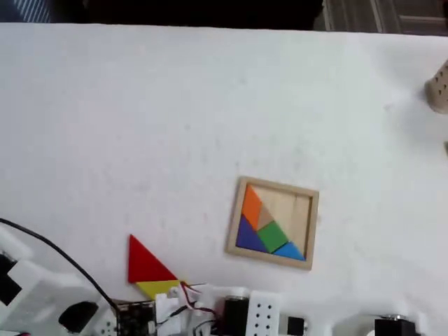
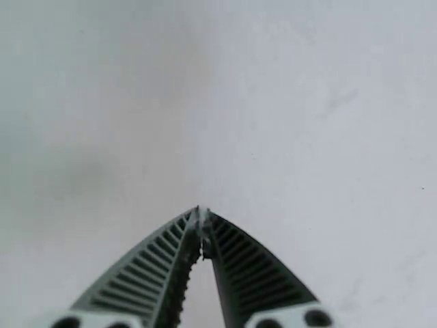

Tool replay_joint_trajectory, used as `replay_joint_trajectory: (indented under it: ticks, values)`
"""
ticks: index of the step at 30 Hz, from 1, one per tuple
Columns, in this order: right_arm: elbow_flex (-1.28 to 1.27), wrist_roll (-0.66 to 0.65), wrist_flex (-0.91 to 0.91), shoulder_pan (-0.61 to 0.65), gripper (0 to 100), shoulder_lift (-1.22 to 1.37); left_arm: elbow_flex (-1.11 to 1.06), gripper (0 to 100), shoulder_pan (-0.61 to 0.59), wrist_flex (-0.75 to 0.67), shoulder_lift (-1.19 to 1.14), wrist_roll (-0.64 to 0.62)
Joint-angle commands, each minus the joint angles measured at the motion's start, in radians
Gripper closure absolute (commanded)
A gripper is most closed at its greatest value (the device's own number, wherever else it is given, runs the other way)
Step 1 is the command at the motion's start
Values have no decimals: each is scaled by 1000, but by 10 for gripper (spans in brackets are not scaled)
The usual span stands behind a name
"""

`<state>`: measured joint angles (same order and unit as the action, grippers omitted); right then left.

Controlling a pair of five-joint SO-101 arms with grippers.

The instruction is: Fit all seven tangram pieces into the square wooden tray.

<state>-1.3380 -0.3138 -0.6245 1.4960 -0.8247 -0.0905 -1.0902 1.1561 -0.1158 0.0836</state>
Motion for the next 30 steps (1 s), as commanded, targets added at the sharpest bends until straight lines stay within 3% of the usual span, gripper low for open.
replay_joint_trajectory:
  ticks: [1, 5, 11, 27, 30]
  values:
    - [6, 5, 13, -15, 978, 4, 58, 976, -10, 8, 10, -57]
    - [58, 5, -19, -15, 979, 84, 71, 976, 2, 34, 10, -68]
    - [244, 3, -99, -31, 979, 357, 189, 976, 41, 187, 5, -69]
    - [307, -6, 22, -401, 981, 427, 196, 976, 81, 238, 4, -123]
    - [308, -38, -1, -421, 981, 397, 196, 976, 79, 239, 4, -123]
